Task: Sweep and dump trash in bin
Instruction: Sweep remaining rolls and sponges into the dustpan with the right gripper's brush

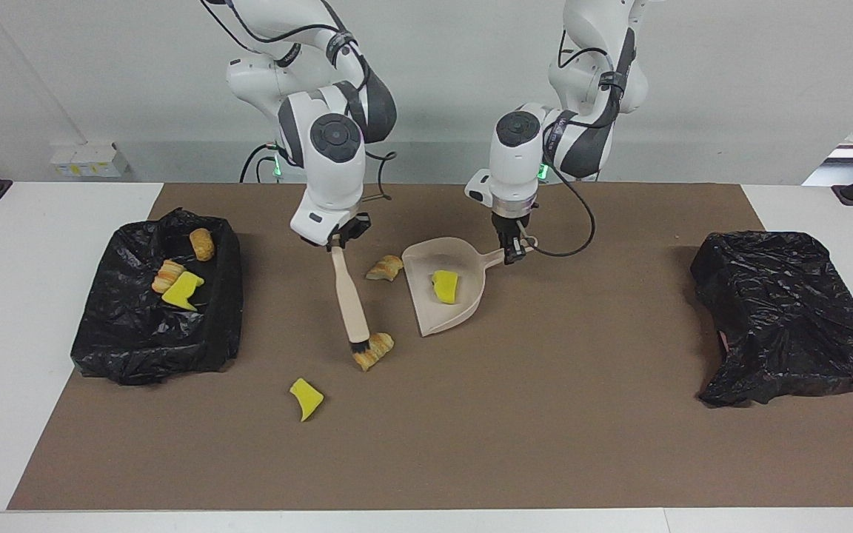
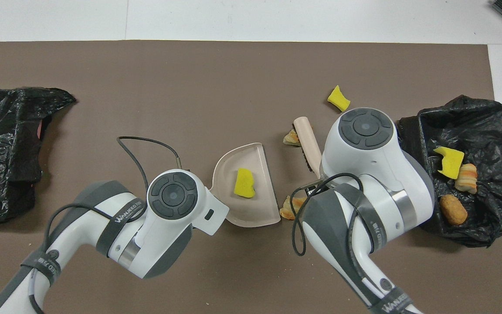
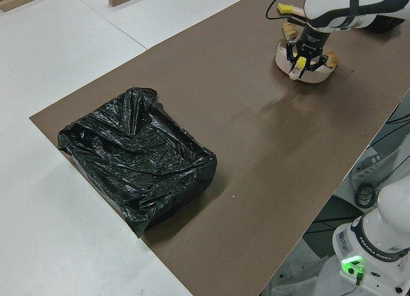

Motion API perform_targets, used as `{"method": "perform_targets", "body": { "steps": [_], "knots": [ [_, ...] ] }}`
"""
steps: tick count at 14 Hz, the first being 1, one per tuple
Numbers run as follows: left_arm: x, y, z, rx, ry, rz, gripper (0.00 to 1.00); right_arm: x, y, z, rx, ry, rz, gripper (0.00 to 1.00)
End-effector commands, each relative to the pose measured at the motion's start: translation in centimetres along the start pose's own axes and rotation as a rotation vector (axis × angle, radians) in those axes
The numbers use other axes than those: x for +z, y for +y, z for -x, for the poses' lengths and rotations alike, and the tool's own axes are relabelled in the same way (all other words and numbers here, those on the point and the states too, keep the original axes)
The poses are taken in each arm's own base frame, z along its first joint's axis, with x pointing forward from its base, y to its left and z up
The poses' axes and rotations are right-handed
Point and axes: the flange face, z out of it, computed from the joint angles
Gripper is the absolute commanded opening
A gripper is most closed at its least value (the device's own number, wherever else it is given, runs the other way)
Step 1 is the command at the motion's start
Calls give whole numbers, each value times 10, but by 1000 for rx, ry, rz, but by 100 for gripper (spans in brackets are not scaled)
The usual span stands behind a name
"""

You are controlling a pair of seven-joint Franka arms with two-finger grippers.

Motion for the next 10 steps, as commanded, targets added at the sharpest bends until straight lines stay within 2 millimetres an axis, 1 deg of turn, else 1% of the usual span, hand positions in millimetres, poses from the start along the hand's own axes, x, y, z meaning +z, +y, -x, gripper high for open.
{"method": "perform_targets", "body": {
  "steps": [1,2,4,7,8,9,10],
  "knots": [
    [0,23,10,32,-21,-2,0,-1,60,-32,-47,18,31,0],
    [0,24,10,32,-22,-1,0,1,82,-43,-58,22,35,0],
    [1,24,10,20,-24,1,0,8,104,-71,-66,30,85,0],
    [0,23,9,-140,-17,-5,0,21,136,-104,-58,66,141,0],
    [0,23,10,-188,-17,-5,0,29,139,-117,-66,72,164,0],
    [0,23,10,-232,-17,-3,0,37,142,-125,-68,77,168,0],
    [1,22,11,-302,-20,-2,0,42,140,-127,-70,82,164,0]
  ]
}}
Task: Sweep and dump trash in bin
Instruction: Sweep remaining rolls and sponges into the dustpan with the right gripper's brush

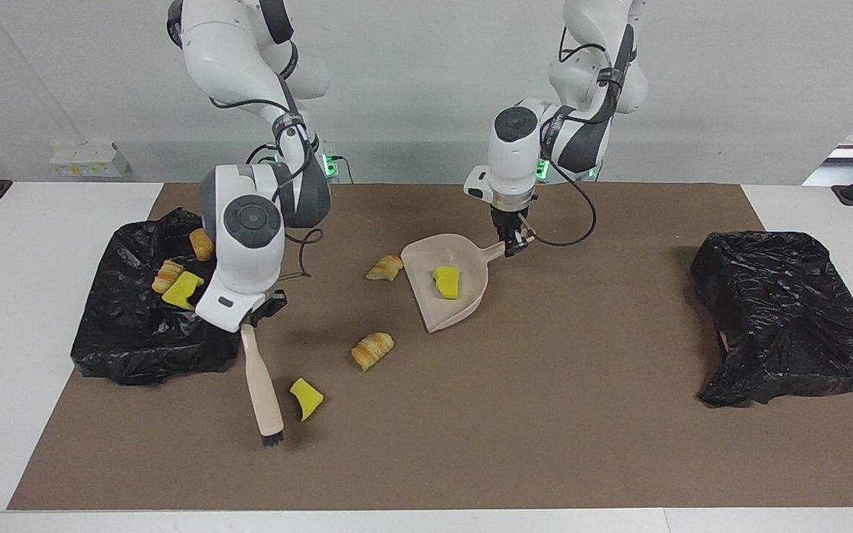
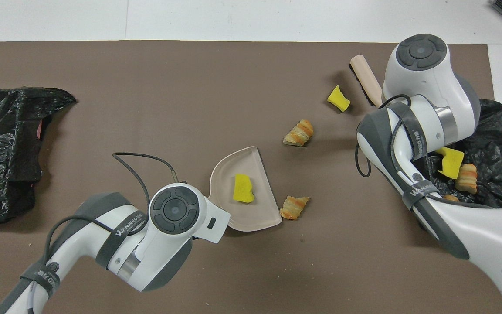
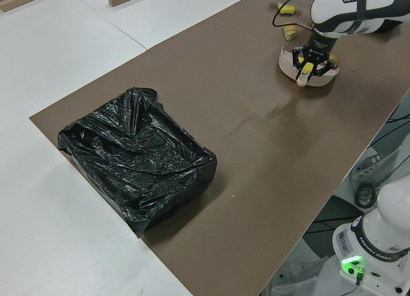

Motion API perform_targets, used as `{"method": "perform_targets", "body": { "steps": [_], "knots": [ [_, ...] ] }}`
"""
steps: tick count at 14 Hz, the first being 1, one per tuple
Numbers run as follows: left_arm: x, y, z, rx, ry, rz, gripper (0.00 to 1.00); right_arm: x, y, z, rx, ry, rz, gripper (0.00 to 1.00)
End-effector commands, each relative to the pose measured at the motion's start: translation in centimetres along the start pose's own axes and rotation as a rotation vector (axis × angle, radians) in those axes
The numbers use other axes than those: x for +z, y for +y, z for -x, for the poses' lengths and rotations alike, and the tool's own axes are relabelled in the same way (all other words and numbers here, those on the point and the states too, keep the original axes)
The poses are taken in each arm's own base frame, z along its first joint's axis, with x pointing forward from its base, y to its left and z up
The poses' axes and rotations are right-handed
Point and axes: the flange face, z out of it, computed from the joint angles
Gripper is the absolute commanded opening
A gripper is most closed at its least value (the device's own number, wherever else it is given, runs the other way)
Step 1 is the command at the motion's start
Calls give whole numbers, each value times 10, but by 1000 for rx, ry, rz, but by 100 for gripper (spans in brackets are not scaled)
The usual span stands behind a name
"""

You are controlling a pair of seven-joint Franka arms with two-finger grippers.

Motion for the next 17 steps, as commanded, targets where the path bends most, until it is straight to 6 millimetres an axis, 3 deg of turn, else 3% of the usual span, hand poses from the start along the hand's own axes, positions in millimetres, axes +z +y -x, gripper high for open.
{"method": "perform_targets", "body": {
  "steps": [1,5,9,13,15,17],
  "knots": [
    [-3,7,8,-160,-6,-14,0,10,0,-17,-29,11,-3,0],
    [-2,9,9,-165,-21,-6,0,22,-39,-10,-54,-39,-99,0],
    [-2,9,9,-162,-22,-6,0,14,-111,8,-118,-76,-243,0],
    [-1,8,11,-159,-22,-5,0,-19,-192,13,-225,-57,-367,0],
    [0,8,11,-125,-18,-6,0,-28,-212,18,-223,-84,-482,0],
    [8,10,8,-120,-26,-3,0,-33,-217,19,-185,-97,-585,0]
  ]
}}
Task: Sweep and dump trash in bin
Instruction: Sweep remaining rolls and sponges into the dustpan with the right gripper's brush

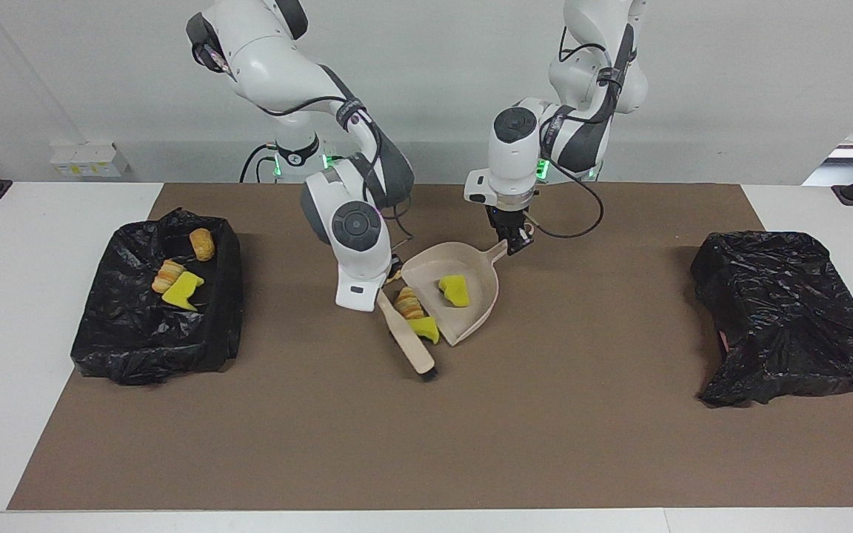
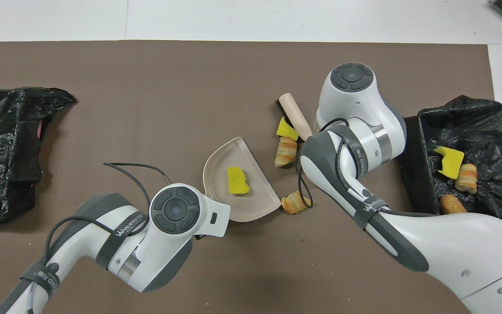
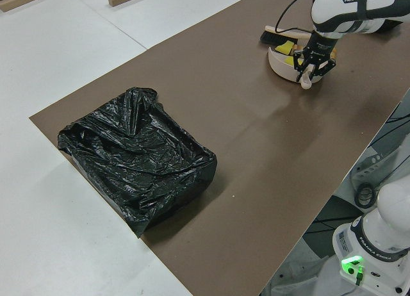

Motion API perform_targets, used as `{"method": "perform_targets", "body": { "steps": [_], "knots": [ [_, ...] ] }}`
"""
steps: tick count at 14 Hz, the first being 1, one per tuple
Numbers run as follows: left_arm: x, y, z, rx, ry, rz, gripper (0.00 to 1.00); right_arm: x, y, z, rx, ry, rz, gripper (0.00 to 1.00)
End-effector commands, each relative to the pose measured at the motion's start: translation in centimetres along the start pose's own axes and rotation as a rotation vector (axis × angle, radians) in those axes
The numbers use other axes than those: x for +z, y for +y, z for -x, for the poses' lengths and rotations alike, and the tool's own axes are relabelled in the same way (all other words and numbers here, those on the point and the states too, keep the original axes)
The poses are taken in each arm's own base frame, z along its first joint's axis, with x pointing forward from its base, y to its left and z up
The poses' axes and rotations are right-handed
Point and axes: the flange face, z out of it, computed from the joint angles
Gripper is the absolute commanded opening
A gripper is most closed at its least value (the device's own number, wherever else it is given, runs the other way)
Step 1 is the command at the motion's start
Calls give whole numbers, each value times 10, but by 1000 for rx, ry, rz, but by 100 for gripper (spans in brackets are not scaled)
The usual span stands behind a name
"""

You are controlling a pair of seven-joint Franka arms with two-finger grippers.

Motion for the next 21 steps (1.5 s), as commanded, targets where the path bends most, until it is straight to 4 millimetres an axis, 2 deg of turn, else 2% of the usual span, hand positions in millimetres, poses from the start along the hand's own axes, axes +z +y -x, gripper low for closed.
{"method": "perform_targets", "body": {
  "steps": [1,4,6,8,11,13,15,17,21],
  "knots": [
    [9,7,7,22,-11,-12,0,-8,6,10,69,5,-144,0],
    [11,1,6,16,-4,-14,0,-36,38,26,154,-25,-213,0],
    [10,0,5,21,-4,-14,0,-62,40,44,189,-16,-196,0],
    [11,-1,7,140,-11,-10,0,-74,34,59,259,-40,-158,0],
    [11,-3,9,304,-21,-6,0,-61,31,76,487,-87,-107,0],
    [11,-3,8,352,-21,-9,0,-48,26,86,654,-90,-37,0],
    [10,1,6,364,-21,-13,0,-21,15,105,750,-66,30,0],
    [9,5,5,375,-23,-17,0,7,10,129,781,-62,70,0],
    [10,8,6,368,-25,-15,0,37,-14,162,748,-103,126,0]
  ]
}}
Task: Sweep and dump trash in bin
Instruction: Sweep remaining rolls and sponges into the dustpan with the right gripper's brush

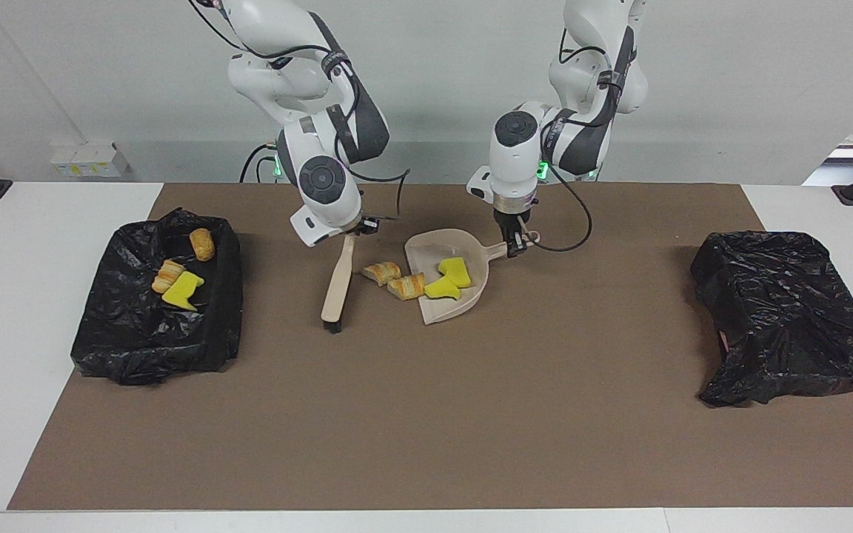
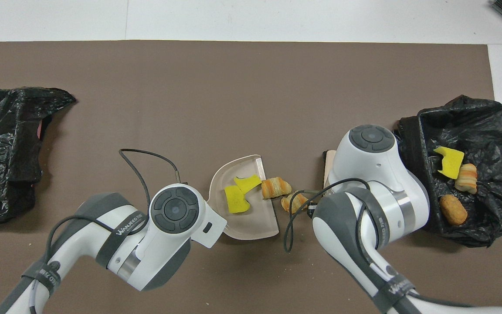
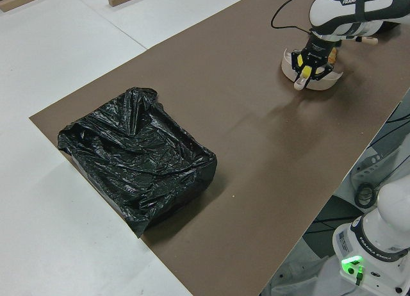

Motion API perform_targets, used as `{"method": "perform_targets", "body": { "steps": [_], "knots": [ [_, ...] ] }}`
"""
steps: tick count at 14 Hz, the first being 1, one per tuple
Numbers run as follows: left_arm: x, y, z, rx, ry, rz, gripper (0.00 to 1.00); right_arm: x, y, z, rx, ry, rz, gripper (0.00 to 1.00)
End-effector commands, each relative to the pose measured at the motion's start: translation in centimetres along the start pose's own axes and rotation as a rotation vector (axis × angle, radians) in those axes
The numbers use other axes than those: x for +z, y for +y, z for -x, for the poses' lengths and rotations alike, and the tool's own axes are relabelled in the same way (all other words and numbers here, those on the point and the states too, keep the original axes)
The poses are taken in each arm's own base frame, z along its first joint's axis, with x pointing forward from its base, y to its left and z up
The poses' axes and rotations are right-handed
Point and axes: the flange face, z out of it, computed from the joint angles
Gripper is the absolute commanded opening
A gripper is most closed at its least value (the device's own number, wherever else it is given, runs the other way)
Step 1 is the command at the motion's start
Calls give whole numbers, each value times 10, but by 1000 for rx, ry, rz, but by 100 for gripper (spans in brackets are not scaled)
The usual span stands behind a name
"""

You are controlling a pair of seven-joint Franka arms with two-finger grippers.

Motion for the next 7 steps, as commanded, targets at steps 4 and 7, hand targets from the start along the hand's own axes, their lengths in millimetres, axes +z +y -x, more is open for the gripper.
{"method": "perform_targets", "body": {
  "steps": [4,7],
  "knots": [
    [2,10,0,3,-14,-9,0,22,-9,31,-147,29,-10,0],
    [3,10,0,3,-13,-10,0,21,-28,30,-302,27,-132,0]
  ]
}}
